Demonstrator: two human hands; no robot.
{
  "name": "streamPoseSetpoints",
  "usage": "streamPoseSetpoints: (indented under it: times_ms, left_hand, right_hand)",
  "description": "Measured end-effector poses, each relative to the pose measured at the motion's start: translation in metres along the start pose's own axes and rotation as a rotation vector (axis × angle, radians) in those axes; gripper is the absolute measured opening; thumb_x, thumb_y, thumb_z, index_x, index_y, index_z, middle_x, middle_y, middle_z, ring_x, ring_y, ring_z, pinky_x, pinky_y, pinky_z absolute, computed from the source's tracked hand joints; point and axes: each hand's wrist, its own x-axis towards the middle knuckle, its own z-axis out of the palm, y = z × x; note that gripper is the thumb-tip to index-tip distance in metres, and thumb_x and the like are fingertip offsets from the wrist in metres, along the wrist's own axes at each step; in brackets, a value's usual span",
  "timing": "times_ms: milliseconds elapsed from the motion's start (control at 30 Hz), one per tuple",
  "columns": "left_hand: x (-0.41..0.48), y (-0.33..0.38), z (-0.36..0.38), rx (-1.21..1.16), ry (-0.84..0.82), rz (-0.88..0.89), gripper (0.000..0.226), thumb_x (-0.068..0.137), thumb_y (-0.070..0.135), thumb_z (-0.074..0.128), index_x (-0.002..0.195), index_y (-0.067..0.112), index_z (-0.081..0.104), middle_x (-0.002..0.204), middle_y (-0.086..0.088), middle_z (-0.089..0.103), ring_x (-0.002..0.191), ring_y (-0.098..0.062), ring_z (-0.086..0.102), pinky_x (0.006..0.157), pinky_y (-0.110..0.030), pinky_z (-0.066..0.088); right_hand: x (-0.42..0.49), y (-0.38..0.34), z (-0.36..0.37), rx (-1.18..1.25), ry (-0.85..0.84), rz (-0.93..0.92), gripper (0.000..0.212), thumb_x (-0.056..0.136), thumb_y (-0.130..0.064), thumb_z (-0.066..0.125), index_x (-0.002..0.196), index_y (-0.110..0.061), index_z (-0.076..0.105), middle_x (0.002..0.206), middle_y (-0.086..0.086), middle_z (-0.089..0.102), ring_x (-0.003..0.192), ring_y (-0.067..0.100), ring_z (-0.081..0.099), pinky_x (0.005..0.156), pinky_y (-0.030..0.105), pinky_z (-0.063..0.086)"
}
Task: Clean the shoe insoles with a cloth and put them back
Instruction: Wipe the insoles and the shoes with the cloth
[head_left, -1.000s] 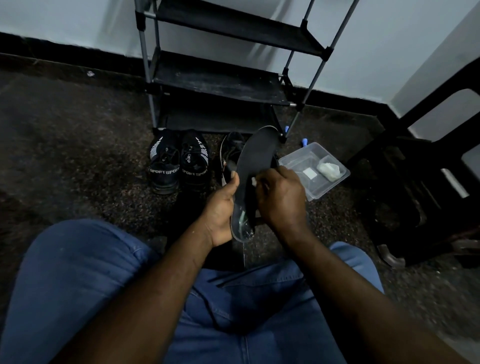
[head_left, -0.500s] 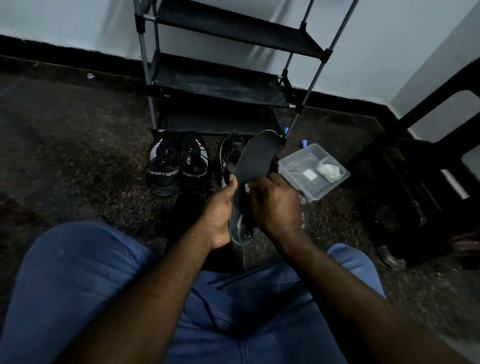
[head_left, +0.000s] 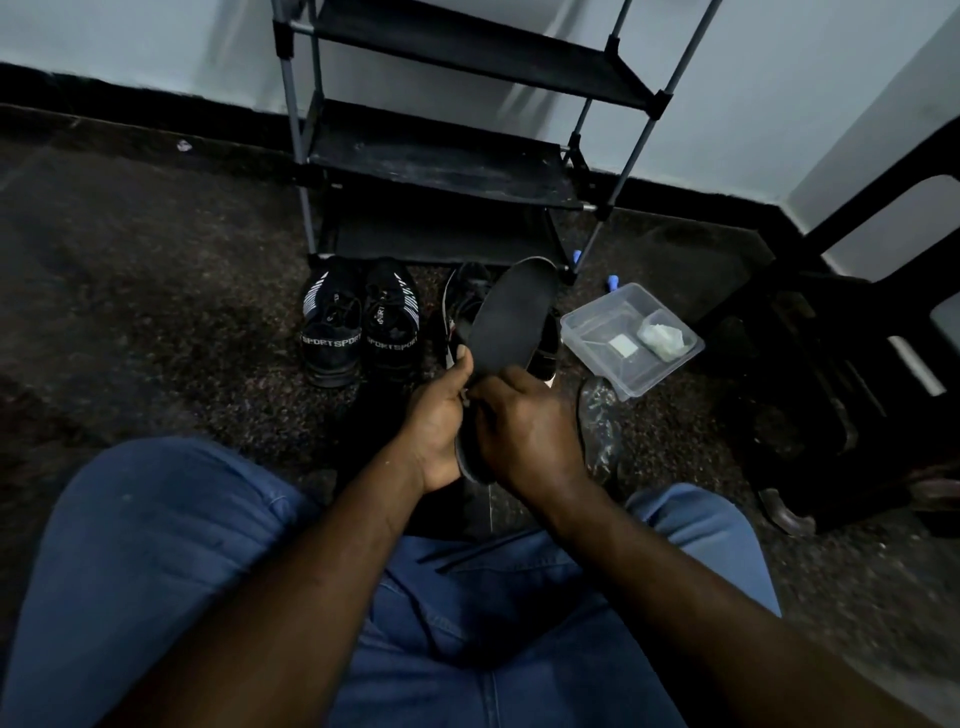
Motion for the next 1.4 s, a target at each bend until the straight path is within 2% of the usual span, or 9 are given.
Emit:
streamPoseSetpoints:
  times_ms: [133,267,433,567,700,867,1067,1233,1400]
  left_hand:
    - [0.0,0.0,0.002,-0.018,0.005,0.023,0.064,0.102,0.059,0.04,0.14,0.012,0.06,0.123,-0.014,0.068,0.112,-0.027,0.065,0.091,-0.039,0.054]
    - [0.003,-0.004,0.002,-0.01,0.003,0.006,0.058,0.105,0.057,0.037,0.126,0.013,0.068,0.117,-0.013,0.073,0.103,-0.026,0.071,0.082,-0.039,0.059]
    - [0.004,-0.001,-0.002,0.03,0.045,0.009,0.056,0.099,0.063,0.043,0.102,0.015,0.073,0.091,-0.009,0.075,0.084,-0.021,0.072,0.069,-0.03,0.058]
    - [0.004,0.0,0.001,0.001,0.043,0.013,0.061,0.101,0.062,0.041,0.124,0.013,0.069,0.118,-0.015,0.071,0.11,-0.029,0.067,0.095,-0.041,0.053]
    - [0.001,-0.001,0.004,-0.017,0.003,0.0,0.058,0.105,0.057,0.036,0.118,0.012,0.07,0.111,-0.012,0.074,0.096,-0.026,0.071,0.081,-0.039,0.06]
    - [0.004,0.0,0.0,-0.012,0.024,0.015,0.06,0.1,0.063,0.04,0.127,0.015,0.066,0.099,-0.011,0.075,0.089,-0.024,0.073,0.072,-0.033,0.058]
    - [0.004,-0.003,0.004,0.009,0.005,0.021,0.058,0.104,0.057,0.037,0.124,0.011,0.067,0.112,-0.012,0.073,0.1,-0.027,0.069,0.081,-0.038,0.059]
    - [0.006,-0.002,-0.003,0.034,0.071,0.051,0.062,0.096,0.064,0.048,0.124,0.012,0.069,0.111,-0.014,0.074,0.1,-0.027,0.072,0.079,-0.036,0.058]
    - [0.008,-0.007,-0.002,0.043,0.057,0.075,0.068,0.094,0.061,0.049,0.139,0.012,0.061,0.135,-0.016,0.065,0.122,-0.031,0.063,0.089,-0.042,0.056]
  right_hand:
    - [0.016,0.019,-0.001,-0.053,-0.002,0.076,0.01,0.087,-0.016,0.065,0.081,-0.009,0.068,0.08,0.009,0.06,0.066,0.03,0.057,0.055,0.039,0.046]
    - [0.024,0.028,-0.005,-0.076,0.058,0.219,0.01,0.085,-0.016,0.062,0.083,-0.009,0.068,0.082,0.009,0.061,0.065,0.03,0.059,0.054,0.039,0.049]
    - [0.001,-0.002,0.001,-0.007,-0.022,0.007,0.023,0.085,-0.025,0.051,0.077,-0.011,0.067,0.077,0.009,0.057,0.061,0.03,0.055,0.05,0.034,0.04]
    - [0.013,0.02,-0.001,-0.04,-0.027,0.035,0.022,0.091,-0.026,0.054,0.083,-0.01,0.067,0.083,0.009,0.059,0.068,0.031,0.057,0.056,0.039,0.047]
    - [0.02,0.034,-0.004,-0.061,0.048,0.217,0.01,0.087,-0.017,0.061,0.086,-0.012,0.069,0.086,0.008,0.06,0.068,0.029,0.059,0.057,0.038,0.049]
    - [0.001,0.013,0.001,-0.035,-0.091,-0.047,0.014,0.088,-0.021,0.058,0.083,-0.01,0.066,0.082,0.008,0.056,0.068,0.029,0.055,0.058,0.039,0.046]
    - [0.021,0.036,-0.003,-0.044,0.049,0.236,0.01,0.088,-0.017,0.061,0.088,-0.013,0.07,0.087,0.007,0.061,0.07,0.029,0.06,0.058,0.039,0.049]
    - [0.005,0.009,0.005,-0.013,-0.076,-0.016,0.021,0.089,-0.025,0.055,0.082,-0.011,0.068,0.082,0.01,0.057,0.066,0.031,0.056,0.053,0.039,0.045]
    - [0.02,0.031,-0.002,-0.014,0.07,0.262,0.008,0.088,-0.017,0.065,0.086,-0.013,0.071,0.087,0.008,0.061,0.068,0.03,0.06,0.059,0.036,0.046]
